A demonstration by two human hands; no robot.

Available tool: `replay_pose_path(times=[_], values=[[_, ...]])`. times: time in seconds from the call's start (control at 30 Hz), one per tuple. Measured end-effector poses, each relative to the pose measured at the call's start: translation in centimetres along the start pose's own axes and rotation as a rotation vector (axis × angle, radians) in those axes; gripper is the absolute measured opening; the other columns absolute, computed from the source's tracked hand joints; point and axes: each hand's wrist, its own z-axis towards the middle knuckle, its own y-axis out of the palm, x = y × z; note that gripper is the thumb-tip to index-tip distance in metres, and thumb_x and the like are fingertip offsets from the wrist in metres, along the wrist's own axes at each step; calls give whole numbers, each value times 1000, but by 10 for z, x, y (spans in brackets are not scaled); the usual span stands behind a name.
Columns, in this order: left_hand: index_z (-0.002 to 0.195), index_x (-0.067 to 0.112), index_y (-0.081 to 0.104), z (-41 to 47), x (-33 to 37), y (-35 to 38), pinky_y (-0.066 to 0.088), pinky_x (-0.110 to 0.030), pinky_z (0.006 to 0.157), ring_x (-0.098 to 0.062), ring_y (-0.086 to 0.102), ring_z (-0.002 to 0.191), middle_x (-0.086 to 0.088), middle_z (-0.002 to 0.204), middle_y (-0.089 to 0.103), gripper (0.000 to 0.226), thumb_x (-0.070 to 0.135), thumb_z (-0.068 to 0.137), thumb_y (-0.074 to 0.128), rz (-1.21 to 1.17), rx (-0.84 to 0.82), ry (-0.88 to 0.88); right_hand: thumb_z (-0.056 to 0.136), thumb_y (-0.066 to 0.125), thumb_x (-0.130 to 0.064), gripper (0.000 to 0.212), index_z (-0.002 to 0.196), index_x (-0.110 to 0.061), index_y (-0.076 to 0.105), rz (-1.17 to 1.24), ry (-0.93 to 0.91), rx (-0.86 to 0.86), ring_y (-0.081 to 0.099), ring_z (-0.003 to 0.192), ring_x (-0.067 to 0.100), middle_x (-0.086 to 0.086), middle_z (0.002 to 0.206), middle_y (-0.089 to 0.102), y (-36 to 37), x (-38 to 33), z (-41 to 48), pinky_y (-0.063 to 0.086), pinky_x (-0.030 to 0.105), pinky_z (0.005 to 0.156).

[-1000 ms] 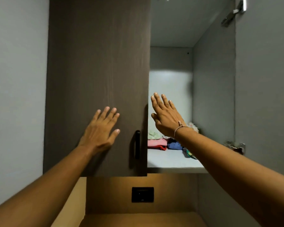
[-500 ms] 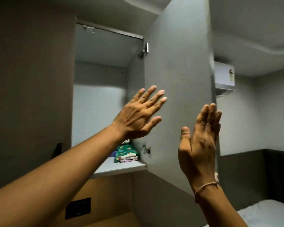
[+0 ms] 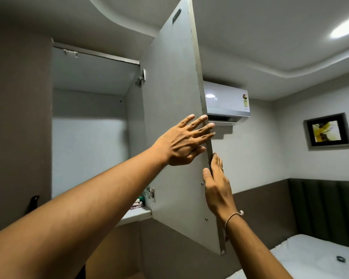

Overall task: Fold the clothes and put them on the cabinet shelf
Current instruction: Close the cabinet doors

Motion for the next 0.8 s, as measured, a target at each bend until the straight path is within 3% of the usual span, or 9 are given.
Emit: replay_pose_path(times=[0.1, 0.27, 0.4, 0.53, 0.7, 0.8], values=[[153, 23, 17, -15, -7, -5, 8, -50, 121, -30, -1, 150, -4, 162, 11, 56, 45, 101, 18, 19, 6, -7, 102, 31, -32, 56, 153, -21, 9, 47, -29, -18, 5, 147, 6, -5, 162, 7, 4, -8, -10, 6, 22, 118], [142, 16, 46, -71, -22, -26, 21, -51, 118, -33, 26, 145, -10, 152, 40, 49, 36, 99, 31, -15, 116, -47, 91, 28, -40, 66, 152, -22, 13, 81, -157, -85, 7, 145, 0, -11, 159, 10, 35, -34, -34, 11, 23, 120], [144, 13, 44, -150, -45, -27, 23, -50, 118, -32, 25, 146, -10, 154, 37, 49, 33, 100, 35, -15, 151, -132, 95, 28, -40, 60, 152, -28, 14, 151, -318, -186, 6, 145, -7, -20, 156, 10, 89, -57, -49, 10, 17, 118], [149, 13, 32, -235, -75, -18, 17, -47, 120, -27, 15, 149, -8, 159, 25, 55, 38, 100, 33, 39, 16, -294, 97, 19, -47, 57, 151, -36, 6, 49, -467, -382, -4, 145, -7, -23, 157, 2, 159, -62, -55, 0, 19, 119], [153, 18, 10, -327, -99, 26, 10, -45, 122, -22, 2, 150, -3, 163, 9, 63, 47, 97, 17, 30, -249, -666, 102, 24, -40, 58, 153, -26, 3, -411, -658, -570, -6, 150, 18, -5, 162, -1, 244, -42, -22, -8, 31, 119], [153, 15, 5, -373, -108, 64, 2, -43, 121, -22, -6, 150, -3, 163, -1, 64, 45, 99, 21, -34, -377, -883, 99, 30, -36, 67, 152, -26, -10, -594, -738, -632, -14, 148, 24, -2, 160, -18, 288, -21, -5, -8, 40, 119]])
